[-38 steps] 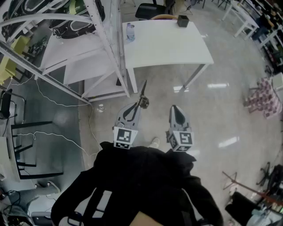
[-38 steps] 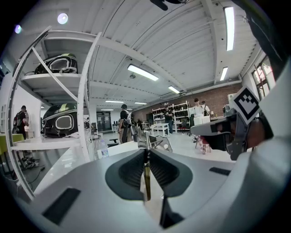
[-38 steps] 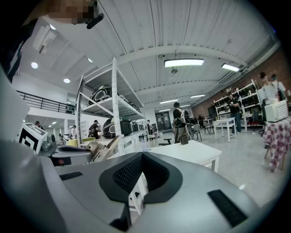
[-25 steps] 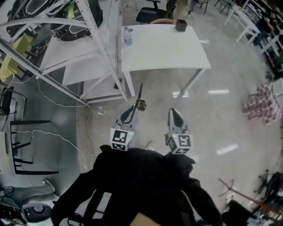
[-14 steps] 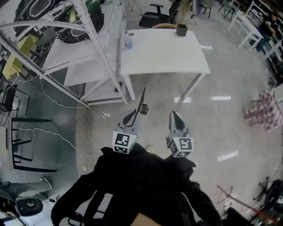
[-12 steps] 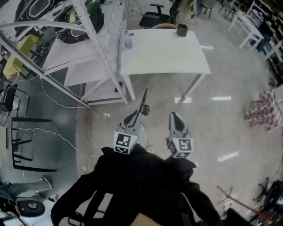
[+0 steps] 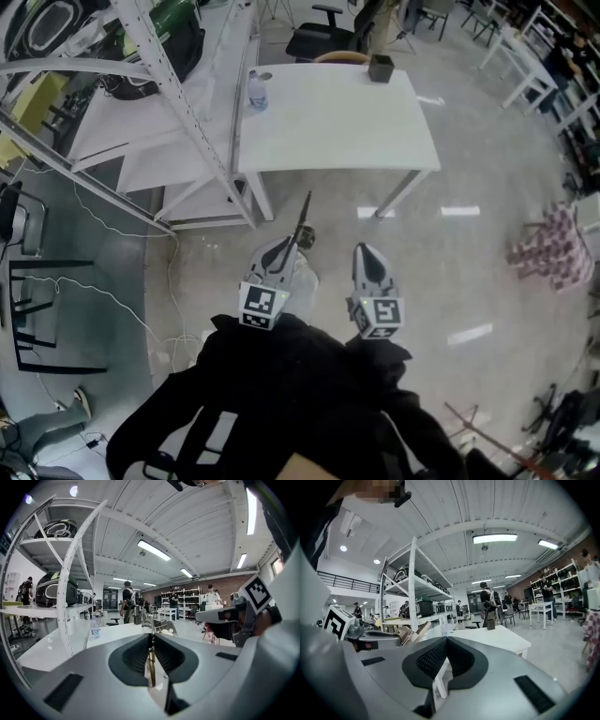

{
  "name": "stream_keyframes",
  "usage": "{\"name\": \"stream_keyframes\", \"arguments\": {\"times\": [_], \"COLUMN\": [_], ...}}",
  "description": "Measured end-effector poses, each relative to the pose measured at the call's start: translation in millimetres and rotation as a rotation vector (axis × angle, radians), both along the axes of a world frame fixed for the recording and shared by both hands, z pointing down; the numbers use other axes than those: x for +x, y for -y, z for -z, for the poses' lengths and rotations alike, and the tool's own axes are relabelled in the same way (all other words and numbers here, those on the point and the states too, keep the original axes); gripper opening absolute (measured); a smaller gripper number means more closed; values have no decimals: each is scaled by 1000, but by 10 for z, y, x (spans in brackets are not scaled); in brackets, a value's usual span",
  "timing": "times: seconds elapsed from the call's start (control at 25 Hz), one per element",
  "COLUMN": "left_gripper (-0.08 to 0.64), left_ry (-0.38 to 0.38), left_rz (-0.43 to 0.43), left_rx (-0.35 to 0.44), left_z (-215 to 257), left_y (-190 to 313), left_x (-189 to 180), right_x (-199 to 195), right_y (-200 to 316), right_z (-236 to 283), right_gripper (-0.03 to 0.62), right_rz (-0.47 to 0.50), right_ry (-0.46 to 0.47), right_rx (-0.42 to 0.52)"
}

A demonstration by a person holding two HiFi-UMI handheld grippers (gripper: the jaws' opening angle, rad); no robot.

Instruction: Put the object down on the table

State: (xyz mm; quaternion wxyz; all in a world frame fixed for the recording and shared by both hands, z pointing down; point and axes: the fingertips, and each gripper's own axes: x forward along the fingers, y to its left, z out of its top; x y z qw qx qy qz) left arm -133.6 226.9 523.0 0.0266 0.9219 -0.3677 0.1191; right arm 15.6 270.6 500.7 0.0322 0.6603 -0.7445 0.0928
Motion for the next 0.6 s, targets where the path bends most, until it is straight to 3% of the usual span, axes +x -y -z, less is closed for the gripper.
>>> {"name": "stream_keyframes", "arguments": {"times": [0.6], "left_gripper": [32], "left_ry": [16], "left_rz": [52], "left_rx": [31], "left_z": [218], "left_y": [1884], "left_x": [616], "right_x": [576], "right_y": [1972], "right_z": [181], "right_gripper": [2], "right_rz": [78], "right_ry": [32], "right_rx": [6]}}
